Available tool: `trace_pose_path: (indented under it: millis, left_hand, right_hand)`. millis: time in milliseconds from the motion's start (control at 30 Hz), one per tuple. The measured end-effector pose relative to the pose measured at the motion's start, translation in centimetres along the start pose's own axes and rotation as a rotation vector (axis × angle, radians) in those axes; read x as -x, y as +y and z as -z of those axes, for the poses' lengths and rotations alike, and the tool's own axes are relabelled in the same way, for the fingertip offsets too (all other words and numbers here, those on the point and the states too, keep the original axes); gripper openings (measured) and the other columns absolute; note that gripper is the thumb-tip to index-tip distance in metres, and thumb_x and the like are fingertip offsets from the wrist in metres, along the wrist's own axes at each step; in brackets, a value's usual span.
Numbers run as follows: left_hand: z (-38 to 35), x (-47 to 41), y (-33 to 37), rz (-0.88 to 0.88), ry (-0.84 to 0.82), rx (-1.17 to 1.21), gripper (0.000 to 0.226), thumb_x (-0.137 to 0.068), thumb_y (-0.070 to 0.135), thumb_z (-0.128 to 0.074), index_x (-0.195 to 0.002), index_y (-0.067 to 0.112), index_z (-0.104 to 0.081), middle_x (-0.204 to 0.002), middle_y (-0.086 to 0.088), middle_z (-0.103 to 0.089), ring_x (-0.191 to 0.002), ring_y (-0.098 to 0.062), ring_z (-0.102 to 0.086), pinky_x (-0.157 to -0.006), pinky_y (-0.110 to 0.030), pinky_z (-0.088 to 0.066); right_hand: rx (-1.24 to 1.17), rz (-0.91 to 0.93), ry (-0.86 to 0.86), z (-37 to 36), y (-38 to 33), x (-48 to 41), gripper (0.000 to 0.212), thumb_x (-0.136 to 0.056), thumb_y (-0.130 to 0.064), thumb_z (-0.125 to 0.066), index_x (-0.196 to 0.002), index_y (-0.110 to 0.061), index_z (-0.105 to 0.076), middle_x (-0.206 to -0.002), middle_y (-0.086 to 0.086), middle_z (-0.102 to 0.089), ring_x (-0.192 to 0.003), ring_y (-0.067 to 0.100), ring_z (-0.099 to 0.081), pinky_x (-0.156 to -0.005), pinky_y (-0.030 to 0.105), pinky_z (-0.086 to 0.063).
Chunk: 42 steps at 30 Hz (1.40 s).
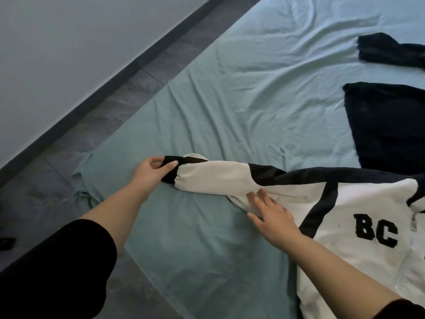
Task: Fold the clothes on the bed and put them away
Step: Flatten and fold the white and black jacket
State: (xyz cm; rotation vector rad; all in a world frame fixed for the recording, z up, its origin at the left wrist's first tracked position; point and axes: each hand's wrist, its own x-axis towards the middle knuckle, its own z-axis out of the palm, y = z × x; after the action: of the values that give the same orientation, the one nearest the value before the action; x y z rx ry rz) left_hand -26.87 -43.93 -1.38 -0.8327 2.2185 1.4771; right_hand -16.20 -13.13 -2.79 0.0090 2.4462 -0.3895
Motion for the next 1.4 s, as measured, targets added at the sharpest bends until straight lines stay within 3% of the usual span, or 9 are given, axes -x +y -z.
trace_pose_path:
  millis: [267,433,533,700,867,1000,1133,1267,1400]
  left_hand:
    - [1.0,0.8,0.0,0.060,-0.088,-0.108,0.018,-0.088,0.023,-0.069,-0.086,0.004,-0.067,-0.072,-0.001,-0.059,-0.069,-0.013,-0.052,-0.053,-0.014,-0.040]
    - [1.0,-2.0,4.5,-0.057,-0.051,0.234,0.042,-0.097,0.020,-0.057,-0.138,0.016,-0.050,-0.134,-0.006,-0.057,-0.120,-0.014,-0.053,-0.101,-0.017,-0.036]
    - [-0.4,-3.4,5.1,-0.035,-0.154,0.158,0.070,-0.097,0.026,-0.057,-0.154,0.024,-0.016,-0.156,-0.001,-0.031,-0.140,-0.010,-0.032,-0.104,-0.020,-0.024]
    - [-2.3,-4.5,3.4,0.056,-0.100,0.001,0.046,-0.089,0.037,-0.065,-0.124,0.010,-0.057,-0.128,-0.011,-0.061,-0.112,-0.021,-0.056,-0.098,-0.031,-0.042]
    - [-2.9,-5.9,4.0,-0.181,0.253,-0.222,0.029,-0.094,0.026,-0.059,-0.114,0.006,-0.061,-0.117,-0.017,-0.063,-0.097,-0.022,-0.058,-0.075,-0.028,-0.042]
    - [-3.4,-5.7,3.9,0.178,0.229,0.329,0.060,-0.084,0.043,-0.070,-0.131,0.016,-0.043,-0.125,-0.006,-0.049,-0.106,-0.024,-0.055,-0.079,-0.042,-0.056]
    - [-5.0,-4.1,1.1,0.306,0.071,0.737,0.049,-0.089,0.043,-0.063,-0.126,0.011,-0.056,-0.126,-0.004,-0.062,-0.108,-0.013,-0.061,-0.086,-0.025,-0.049]
    - [-5.9,-2.9,0.1,0.400,0.080,0.773,0.031,-0.081,0.047,-0.071,-0.093,0.021,-0.059,-0.092,0.005,-0.059,-0.074,-0.006,-0.052,-0.063,-0.019,-0.043]
    - [-5.1,-2.7,0.5,0.514,-0.052,0.814,0.045,-0.073,0.051,-0.076,-0.095,0.016,-0.061,-0.096,0.001,-0.062,-0.089,-0.011,-0.059,-0.079,-0.029,-0.050]
  right_hand:
    - [-0.015,-0.010,0.063,0.1,-0.2,-0.5,0.057,-0.098,-0.045,-0.037,-0.150,-0.035,-0.016,-0.162,-0.005,-0.005,-0.145,0.020,-0.020,-0.113,0.040,-0.025]
    - [-0.008,0.028,0.167,1.2,-1.0,-1.2,0.057,-0.098,-0.040,-0.038,-0.151,-0.032,-0.017,-0.162,-0.004,0.001,-0.147,0.016,-0.009,-0.113,0.043,-0.023]
    - [-0.076,0.023,0.189,1.8,-0.9,-1.4,0.058,-0.100,-0.042,-0.035,-0.152,-0.035,-0.013,-0.162,-0.007,0.008,-0.148,0.013,-0.005,-0.117,0.043,-0.016]
    - [-0.098,0.035,0.250,1.8,-0.4,-1.3,0.055,-0.101,-0.041,-0.031,-0.152,-0.036,-0.011,-0.161,-0.010,0.008,-0.148,0.009,-0.001,-0.118,0.041,-0.009]
    - [0.059,-0.031,0.234,0.5,0.6,-1.5,0.055,-0.100,-0.049,-0.018,-0.152,-0.040,-0.001,-0.161,-0.009,0.014,-0.147,0.010,0.014,-0.117,0.046,0.008]
    - [0.047,-0.102,0.176,-0.5,1.2,-2.8,0.062,-0.093,-0.063,-0.012,-0.148,-0.046,0.010,-0.158,-0.009,0.023,-0.146,0.017,0.021,-0.114,0.055,0.011]
    - [0.005,-0.112,0.062,-1.7,1.4,-4.7,0.067,-0.084,-0.074,-0.007,-0.140,-0.053,0.024,-0.155,-0.010,0.032,-0.143,0.020,0.030,-0.111,0.061,0.011]
    - [-0.035,-0.085,0.055,-2.1,1.8,-5.5,0.066,-0.076,-0.081,-0.003,-0.126,-0.062,0.037,-0.135,-0.020,0.053,-0.127,0.010,0.048,-0.109,0.062,0.017]
    - [-0.036,-0.078,0.056,-2.4,1.8,-5.6,0.068,-0.074,-0.082,0.000,-0.127,-0.061,0.036,-0.132,-0.021,0.056,-0.119,0.007,0.055,-0.107,0.059,0.022]
